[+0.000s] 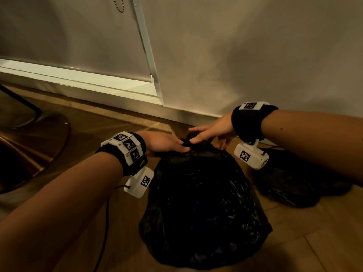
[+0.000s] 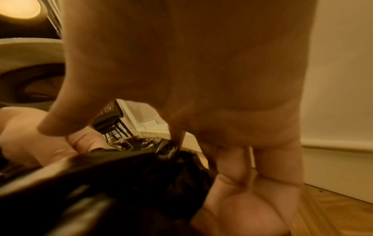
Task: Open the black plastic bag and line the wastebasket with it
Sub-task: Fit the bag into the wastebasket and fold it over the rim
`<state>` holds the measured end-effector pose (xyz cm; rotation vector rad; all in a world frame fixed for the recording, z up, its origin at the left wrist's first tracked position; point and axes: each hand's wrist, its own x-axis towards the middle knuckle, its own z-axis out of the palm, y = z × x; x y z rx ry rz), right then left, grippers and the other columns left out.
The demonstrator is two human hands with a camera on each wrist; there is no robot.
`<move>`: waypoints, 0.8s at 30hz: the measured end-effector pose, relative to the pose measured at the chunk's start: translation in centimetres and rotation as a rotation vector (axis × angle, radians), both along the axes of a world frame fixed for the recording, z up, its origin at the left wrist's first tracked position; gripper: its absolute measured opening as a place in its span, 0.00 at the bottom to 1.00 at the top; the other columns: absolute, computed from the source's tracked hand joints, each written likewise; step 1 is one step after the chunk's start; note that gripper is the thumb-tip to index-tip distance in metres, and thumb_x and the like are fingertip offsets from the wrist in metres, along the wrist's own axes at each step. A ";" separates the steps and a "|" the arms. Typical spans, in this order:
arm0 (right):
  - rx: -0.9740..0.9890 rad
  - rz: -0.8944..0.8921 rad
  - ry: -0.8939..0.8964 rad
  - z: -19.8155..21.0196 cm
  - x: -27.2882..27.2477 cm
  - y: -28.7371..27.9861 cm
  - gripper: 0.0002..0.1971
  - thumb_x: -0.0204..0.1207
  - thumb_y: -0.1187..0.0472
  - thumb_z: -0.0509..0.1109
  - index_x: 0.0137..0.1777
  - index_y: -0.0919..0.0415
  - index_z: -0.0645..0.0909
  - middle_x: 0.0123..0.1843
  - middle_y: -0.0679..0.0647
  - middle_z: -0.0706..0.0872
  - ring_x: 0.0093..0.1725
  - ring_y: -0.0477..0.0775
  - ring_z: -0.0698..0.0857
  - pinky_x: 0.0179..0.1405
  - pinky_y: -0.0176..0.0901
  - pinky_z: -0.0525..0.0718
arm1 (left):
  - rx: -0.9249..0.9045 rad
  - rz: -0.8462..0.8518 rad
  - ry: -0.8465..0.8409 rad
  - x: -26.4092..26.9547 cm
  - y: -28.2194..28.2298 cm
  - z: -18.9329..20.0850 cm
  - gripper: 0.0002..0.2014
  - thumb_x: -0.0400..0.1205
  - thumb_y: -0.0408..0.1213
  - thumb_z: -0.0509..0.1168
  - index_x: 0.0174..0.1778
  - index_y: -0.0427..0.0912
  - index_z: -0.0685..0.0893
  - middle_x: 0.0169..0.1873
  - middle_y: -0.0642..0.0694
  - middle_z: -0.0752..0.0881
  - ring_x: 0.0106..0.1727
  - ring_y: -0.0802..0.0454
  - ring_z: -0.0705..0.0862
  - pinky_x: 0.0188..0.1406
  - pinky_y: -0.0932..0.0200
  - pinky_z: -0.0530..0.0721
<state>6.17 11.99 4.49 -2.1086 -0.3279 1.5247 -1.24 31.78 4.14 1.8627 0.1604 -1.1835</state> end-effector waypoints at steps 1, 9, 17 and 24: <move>-0.036 0.043 0.021 0.0 -0.2 0.0 0.44 0.58 0.29 0.73 0.77 0.33 0.64 0.60 0.51 0.81 0.33 0.49 0.84 0.40 0.41 0.83 | -0.014 -0.003 0.002 -0.2 0.1 0.0 0.12 0.87 0.38 0.60 0.61 0.37 0.83 0.58 0.41 0.88 0.54 0.51 0.88 0.58 0.60 0.84; 0.138 -0.122 0.026 -0.4 -0.5 0.5 0.07 0.80 0.56 0.67 0.51 0.58 0.84 0.45 0.51 0.91 0.39 0.46 0.90 0.41 0.40 0.88 | 0.114 0.135 0.034 -0.4 1.4 -2.4 0.55 0.60 0.62 0.79 0.80 0.57 0.58 0.74 0.46 0.72 0.73 0.43 0.76 0.74 0.40 0.75; 0.025 -0.091 -0.117 -0.2 -0.5 1.1 0.23 0.81 0.52 0.66 0.73 0.61 0.73 0.57 0.48 0.82 0.55 0.47 0.83 0.55 0.37 0.81 | -0.079 0.184 0.085 -0.9 1.2 -3.3 0.21 0.83 0.49 0.65 0.70 0.44 0.80 0.66 0.44 0.85 0.62 0.53 0.86 0.65 0.57 0.82; -0.122 -0.151 0.103 -0.9 0.3 0.4 0.26 0.76 0.47 0.70 0.69 0.62 0.78 0.68 0.60 0.83 0.70 0.61 0.80 0.75 0.56 0.74 | -0.140 0.289 -0.007 -0.4 0.9 -2.7 0.20 0.81 0.44 0.68 0.67 0.38 0.82 0.62 0.42 0.87 0.63 0.49 0.85 0.68 0.55 0.79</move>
